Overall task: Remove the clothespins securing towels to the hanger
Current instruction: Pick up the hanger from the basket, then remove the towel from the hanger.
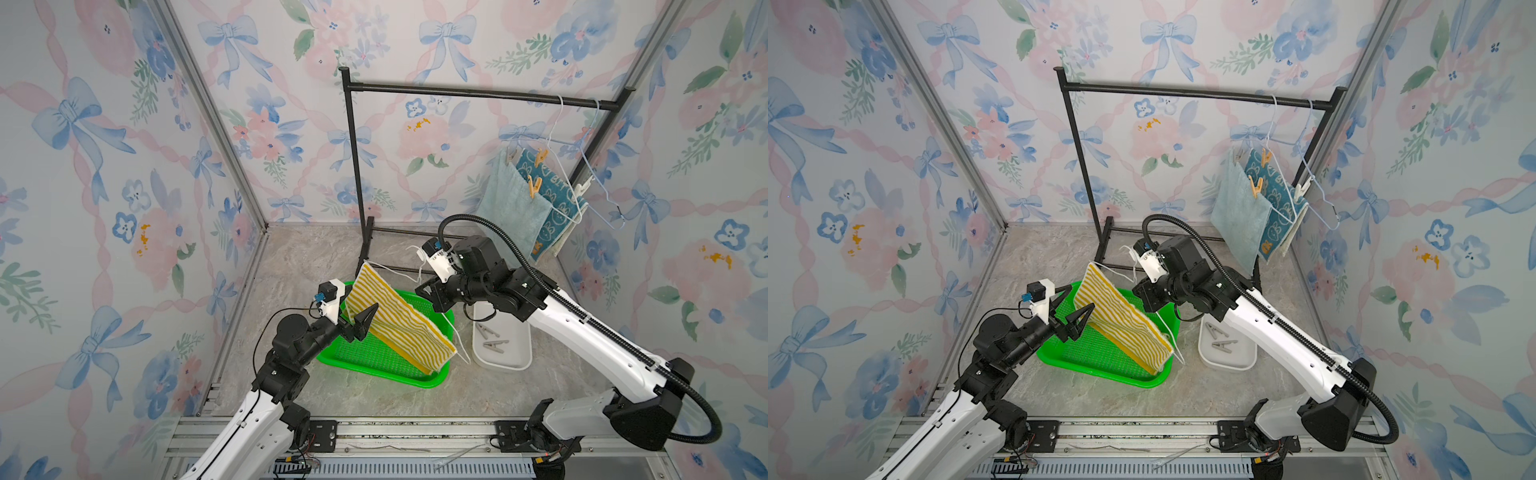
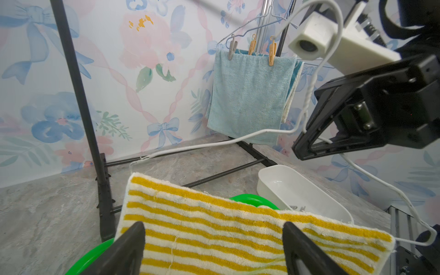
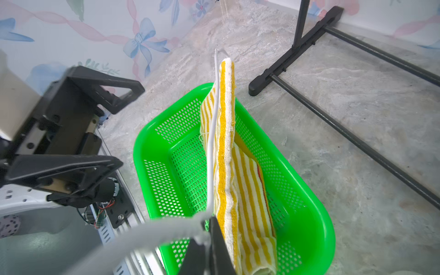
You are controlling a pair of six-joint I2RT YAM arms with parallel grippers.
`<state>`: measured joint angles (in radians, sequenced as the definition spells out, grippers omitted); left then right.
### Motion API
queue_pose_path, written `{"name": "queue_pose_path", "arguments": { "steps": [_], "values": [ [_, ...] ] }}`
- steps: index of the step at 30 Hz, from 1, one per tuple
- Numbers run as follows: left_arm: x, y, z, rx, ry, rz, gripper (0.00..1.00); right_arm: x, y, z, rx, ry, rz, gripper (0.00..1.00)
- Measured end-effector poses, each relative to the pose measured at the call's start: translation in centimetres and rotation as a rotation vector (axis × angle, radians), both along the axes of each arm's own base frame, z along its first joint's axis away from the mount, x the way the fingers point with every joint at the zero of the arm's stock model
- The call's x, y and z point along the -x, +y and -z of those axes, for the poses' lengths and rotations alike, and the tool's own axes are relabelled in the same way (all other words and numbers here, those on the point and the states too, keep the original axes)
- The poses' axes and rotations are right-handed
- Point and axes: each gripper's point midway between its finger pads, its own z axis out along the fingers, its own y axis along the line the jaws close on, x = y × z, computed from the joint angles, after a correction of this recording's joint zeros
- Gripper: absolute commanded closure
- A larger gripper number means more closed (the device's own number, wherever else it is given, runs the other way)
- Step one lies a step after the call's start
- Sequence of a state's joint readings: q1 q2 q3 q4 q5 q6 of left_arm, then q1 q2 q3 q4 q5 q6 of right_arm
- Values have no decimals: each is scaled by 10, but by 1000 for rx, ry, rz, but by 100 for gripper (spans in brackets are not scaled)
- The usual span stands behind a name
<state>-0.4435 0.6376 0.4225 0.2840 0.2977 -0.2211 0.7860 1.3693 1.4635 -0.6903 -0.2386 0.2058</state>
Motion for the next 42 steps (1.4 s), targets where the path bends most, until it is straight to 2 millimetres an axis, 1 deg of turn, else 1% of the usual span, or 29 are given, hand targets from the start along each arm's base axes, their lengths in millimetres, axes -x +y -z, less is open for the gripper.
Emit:
{"name": "queue_pose_path", "arguments": {
  "steps": [3, 11, 17, 21, 24, 31, 34, 42],
  "values": [
    [-2, -13, 8, 6, 33, 36, 11, 4, 0, -7, -30, 2, -4, 100],
    [-5, -48, 26, -31, 72, 113, 9, 6, 1, -5, -41, 28, -1, 100],
    [-8, -77, 32, -123, 21, 157, 11, 8, 2, -5, -50, 35, -10, 100],
    [-9, -91, 35, -196, -36, 177, 14, 8, 3, -6, -54, 33, -11, 100],
    [-9, -96, 38, -234, -66, 182, 20, 9, 4, -7, -58, 39, -13, 100],
    [-12, -98, 46, -279, -87, 186, 32, 11, 6, -9, -80, 58, -20, 100],
    [-14, -100, 47, -286, -95, 187, 40, 12, 8, -10, -90, 62, -23, 100],
    [-15, -103, 54, -297, -91, 201, 65, 13, 9, -9, -96, 71, -23, 100]
  ]
}}
